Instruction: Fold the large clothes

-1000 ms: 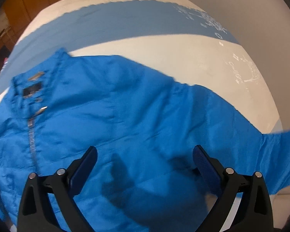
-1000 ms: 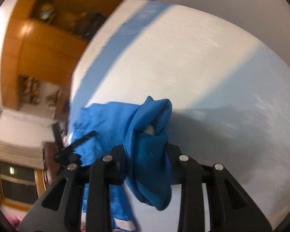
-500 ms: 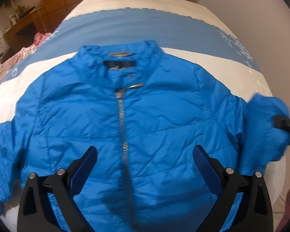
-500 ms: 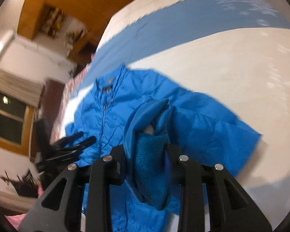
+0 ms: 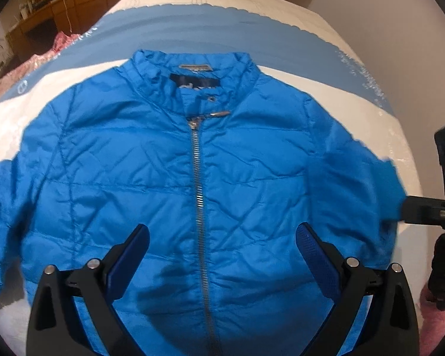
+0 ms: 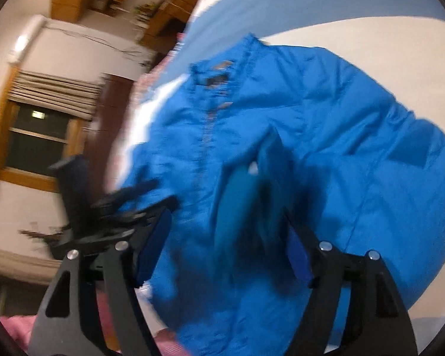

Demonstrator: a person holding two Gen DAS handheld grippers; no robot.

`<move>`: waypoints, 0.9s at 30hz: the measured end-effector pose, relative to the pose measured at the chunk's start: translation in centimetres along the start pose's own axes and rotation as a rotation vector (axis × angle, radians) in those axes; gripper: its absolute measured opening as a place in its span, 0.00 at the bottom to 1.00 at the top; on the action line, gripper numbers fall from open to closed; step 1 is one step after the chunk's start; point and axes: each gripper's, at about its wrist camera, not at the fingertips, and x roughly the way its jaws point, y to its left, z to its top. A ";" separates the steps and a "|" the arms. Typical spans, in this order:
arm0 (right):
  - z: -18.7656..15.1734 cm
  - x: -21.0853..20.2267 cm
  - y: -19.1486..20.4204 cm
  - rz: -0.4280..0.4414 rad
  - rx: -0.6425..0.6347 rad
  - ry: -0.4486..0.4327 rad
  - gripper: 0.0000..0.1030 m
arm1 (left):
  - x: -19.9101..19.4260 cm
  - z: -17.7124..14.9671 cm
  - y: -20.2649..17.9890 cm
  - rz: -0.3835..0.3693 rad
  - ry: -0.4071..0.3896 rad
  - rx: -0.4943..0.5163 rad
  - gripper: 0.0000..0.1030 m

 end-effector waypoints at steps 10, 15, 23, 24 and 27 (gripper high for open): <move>-4.8 -7.5 -4.5 -0.189 0.122 -0.141 0.71 | 0.0 -0.6 -1.5 -0.118 -0.027 -0.007 0.96; -6.2 -7.6 -6.4 -0.172 0.185 -0.156 0.70 | 1.9 -0.4 -2.1 -0.109 0.014 -0.005 0.96; -6.0 -7.0 -7.1 -0.209 0.199 -0.180 0.70 | 5.3 0.3 -2.5 -0.056 0.031 -0.035 0.55; -5.9 -7.1 -7.0 -0.211 0.195 -0.182 0.70 | 5.1 0.3 -2.5 -0.074 0.027 -0.042 0.41; -5.7 -7.3 -6.8 -0.213 0.186 -0.193 0.70 | 3.5 0.5 -2.0 -0.130 -0.019 -0.061 0.11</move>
